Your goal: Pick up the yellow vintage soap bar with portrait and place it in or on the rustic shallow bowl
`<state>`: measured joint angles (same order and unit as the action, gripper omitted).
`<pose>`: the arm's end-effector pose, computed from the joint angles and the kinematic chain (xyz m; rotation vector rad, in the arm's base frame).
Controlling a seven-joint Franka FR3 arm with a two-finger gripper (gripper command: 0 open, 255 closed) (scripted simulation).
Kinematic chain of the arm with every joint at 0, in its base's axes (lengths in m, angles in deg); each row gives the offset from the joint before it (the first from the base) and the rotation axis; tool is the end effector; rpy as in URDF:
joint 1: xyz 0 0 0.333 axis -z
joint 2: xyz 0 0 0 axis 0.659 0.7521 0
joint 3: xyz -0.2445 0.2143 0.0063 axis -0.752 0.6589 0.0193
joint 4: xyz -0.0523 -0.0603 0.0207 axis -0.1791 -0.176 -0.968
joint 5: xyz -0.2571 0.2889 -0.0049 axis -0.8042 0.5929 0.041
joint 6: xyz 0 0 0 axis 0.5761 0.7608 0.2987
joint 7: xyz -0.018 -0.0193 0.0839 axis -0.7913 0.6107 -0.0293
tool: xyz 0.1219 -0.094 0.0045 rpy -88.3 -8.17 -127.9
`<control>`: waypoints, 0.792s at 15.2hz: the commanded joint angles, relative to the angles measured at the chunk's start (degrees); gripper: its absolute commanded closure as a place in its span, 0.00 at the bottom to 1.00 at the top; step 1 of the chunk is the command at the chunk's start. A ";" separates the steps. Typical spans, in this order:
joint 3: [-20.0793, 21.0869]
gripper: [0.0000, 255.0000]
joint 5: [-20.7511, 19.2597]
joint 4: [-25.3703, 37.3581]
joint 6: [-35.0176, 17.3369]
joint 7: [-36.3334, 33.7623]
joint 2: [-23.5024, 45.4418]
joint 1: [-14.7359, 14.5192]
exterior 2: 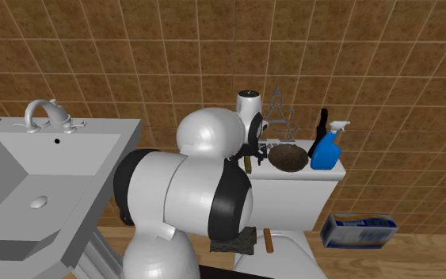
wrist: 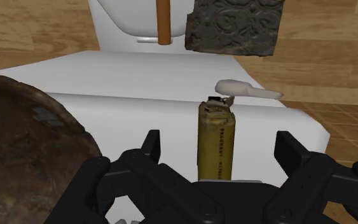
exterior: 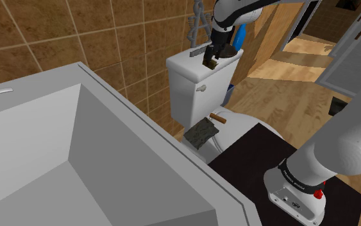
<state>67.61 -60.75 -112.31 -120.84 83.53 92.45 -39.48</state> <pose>0.5597 -0.0976 0.3828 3.0643 0.2910 0.0932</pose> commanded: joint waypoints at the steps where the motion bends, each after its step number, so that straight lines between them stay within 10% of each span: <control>1: -0.01 0.00 0.12 -0.36 -1.29 0.08 0.90 0.04; 10: -0.03 0.00 0.20 -0.86 -2.40 0.13 1.51 0.08; 11: -0.03 1.00 0.20 -0.86 -2.40 0.13 1.51 0.08; 12: -0.03 1.00 0.20 -0.86 -2.40 0.13 1.51 0.08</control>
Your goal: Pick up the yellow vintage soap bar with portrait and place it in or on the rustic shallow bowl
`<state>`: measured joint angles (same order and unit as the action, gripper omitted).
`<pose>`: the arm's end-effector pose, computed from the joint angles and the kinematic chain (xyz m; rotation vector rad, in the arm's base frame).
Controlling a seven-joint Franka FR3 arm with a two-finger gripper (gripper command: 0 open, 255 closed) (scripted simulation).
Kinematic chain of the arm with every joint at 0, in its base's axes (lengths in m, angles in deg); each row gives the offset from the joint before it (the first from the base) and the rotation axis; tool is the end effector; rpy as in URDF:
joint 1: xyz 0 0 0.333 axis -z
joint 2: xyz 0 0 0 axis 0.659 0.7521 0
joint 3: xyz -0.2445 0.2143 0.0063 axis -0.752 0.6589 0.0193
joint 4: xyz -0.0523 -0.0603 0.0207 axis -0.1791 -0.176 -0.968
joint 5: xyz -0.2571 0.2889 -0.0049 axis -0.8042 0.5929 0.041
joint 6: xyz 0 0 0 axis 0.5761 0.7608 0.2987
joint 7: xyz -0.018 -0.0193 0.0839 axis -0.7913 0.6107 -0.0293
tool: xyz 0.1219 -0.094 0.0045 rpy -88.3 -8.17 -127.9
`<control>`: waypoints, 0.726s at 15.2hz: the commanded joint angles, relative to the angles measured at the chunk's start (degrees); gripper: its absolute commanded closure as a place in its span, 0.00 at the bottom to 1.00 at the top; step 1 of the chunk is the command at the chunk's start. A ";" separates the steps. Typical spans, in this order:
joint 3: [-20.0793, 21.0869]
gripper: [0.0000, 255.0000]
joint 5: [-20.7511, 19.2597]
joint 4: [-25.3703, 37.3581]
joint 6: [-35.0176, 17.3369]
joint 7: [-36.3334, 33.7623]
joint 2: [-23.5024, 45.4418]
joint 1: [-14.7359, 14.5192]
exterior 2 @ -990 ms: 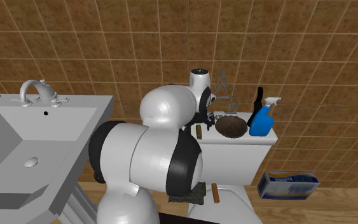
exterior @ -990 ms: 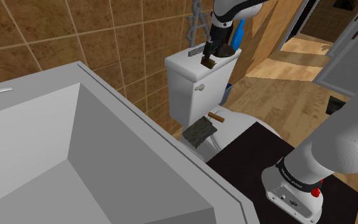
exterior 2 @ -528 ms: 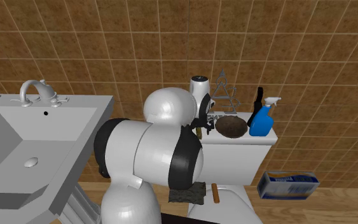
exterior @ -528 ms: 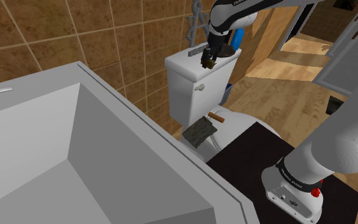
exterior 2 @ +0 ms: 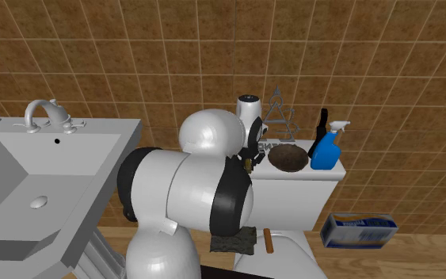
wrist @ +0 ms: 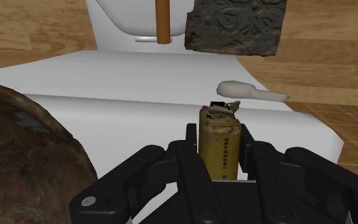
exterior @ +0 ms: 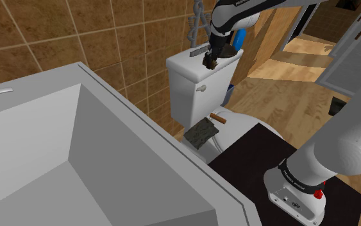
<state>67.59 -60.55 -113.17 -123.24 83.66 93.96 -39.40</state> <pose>0.5627 -0.0985 0.3652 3.0642 0.2916 0.0942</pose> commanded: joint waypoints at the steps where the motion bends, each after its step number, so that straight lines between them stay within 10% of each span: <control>1: 0.00 1.00 0.00 0.00 0.00 0.00 0.00 0.00; 11: 0.00 1.00 -0.10 1.23 2.18 0.00 -0.95 -0.03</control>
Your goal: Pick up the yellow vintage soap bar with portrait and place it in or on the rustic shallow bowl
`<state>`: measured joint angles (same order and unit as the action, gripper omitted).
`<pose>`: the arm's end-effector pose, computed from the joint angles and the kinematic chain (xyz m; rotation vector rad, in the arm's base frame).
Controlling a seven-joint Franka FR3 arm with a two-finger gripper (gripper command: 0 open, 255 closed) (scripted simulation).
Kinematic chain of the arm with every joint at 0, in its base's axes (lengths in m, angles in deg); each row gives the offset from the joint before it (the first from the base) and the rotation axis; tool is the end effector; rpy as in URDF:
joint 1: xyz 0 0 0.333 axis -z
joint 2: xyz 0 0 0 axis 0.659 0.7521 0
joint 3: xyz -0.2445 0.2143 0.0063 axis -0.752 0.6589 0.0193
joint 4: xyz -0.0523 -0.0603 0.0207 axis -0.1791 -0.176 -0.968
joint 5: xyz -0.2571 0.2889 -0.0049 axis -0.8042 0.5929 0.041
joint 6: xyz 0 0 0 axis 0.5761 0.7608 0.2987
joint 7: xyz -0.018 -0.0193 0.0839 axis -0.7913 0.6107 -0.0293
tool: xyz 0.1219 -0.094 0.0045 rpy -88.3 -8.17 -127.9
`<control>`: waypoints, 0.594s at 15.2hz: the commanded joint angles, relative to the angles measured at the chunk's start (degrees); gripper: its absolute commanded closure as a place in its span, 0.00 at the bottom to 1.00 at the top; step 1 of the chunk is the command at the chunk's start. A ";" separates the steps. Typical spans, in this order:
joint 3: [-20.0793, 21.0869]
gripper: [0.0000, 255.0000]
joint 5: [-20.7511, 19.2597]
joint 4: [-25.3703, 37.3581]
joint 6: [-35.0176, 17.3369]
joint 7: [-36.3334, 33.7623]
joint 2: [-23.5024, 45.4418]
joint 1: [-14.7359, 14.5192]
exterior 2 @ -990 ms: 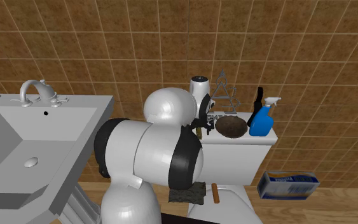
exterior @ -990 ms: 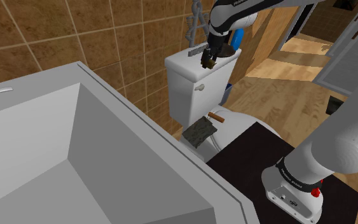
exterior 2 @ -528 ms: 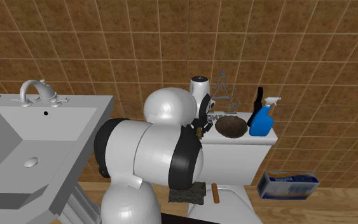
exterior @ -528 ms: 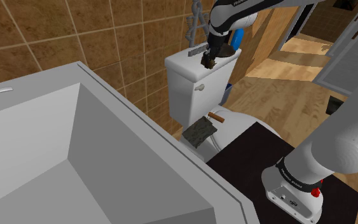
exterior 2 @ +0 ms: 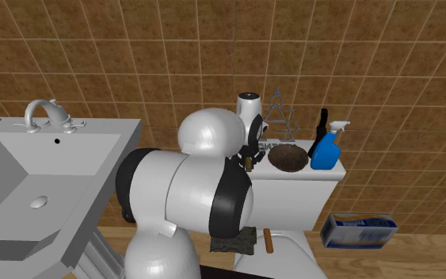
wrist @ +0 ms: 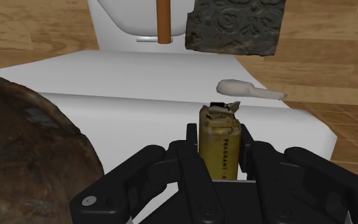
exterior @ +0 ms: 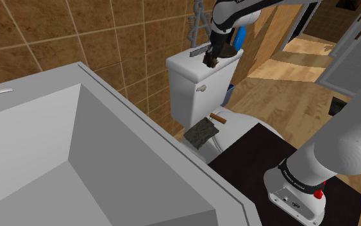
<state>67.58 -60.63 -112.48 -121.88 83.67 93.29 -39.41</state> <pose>0.5621 -0.0987 0.3750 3.0641 0.2916 0.0940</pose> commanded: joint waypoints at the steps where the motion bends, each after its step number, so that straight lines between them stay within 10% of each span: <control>1: 0.01 1.00 -0.05 0.98 1.55 -0.01 -0.58 -0.03; 9: 0.05 1.00 -0.22 4.92 7.43 0.05 -2.54 -0.10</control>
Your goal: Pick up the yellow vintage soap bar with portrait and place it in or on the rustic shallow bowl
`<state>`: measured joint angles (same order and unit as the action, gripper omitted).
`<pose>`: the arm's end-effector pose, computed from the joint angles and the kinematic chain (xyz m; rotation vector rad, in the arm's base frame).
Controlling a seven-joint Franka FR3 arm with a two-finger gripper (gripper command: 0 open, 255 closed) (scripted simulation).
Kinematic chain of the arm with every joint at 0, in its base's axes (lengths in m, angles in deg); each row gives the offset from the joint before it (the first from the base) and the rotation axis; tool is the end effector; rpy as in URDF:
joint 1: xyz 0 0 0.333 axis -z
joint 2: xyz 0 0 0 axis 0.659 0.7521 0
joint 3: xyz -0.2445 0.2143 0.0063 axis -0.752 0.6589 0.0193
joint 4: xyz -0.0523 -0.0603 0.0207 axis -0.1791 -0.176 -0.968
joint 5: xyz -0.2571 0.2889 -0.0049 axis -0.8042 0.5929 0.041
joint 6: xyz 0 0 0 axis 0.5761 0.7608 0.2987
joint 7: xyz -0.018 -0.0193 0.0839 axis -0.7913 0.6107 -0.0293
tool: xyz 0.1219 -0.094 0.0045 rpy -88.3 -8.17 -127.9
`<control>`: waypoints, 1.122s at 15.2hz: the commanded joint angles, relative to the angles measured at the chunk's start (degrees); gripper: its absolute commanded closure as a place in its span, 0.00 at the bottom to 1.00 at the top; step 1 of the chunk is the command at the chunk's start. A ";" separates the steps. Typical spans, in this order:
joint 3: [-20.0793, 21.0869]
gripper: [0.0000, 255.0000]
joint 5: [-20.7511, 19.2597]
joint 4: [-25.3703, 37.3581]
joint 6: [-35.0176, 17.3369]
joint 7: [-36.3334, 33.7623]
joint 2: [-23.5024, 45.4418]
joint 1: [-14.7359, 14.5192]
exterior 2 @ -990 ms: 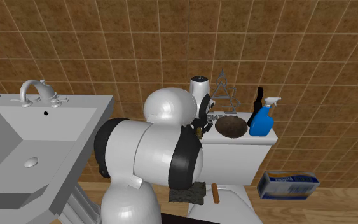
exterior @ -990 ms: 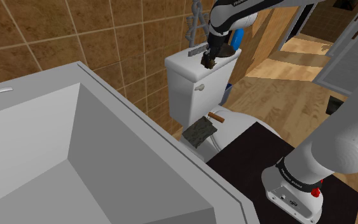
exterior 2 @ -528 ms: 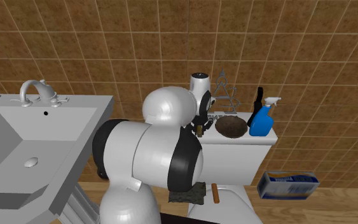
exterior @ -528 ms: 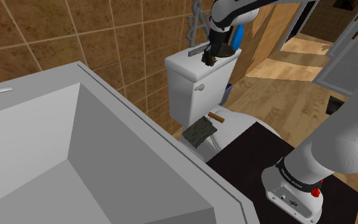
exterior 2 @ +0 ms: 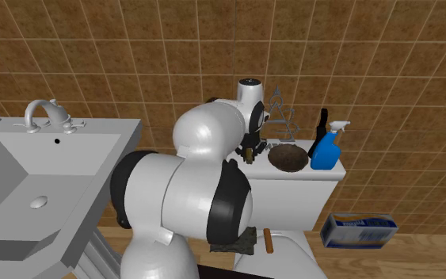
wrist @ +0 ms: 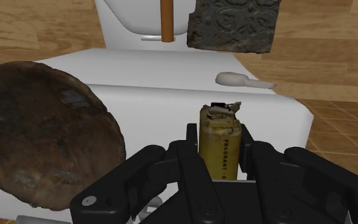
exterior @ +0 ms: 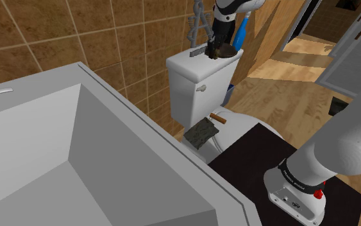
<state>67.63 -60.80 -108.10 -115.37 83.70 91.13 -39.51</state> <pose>0.5626 -0.0984 0.4210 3.0643 0.2915 0.0945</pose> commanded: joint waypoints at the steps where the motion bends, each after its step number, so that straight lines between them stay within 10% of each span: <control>1: 0.00 1.00 -0.05 1.09 1.67 0.03 -0.57 -0.01; 17: -2.77 1.00 1.67 15.29 10.65 6.80 4.49 3.20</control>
<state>65.32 -59.54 -94.54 -105.09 89.25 94.29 -36.91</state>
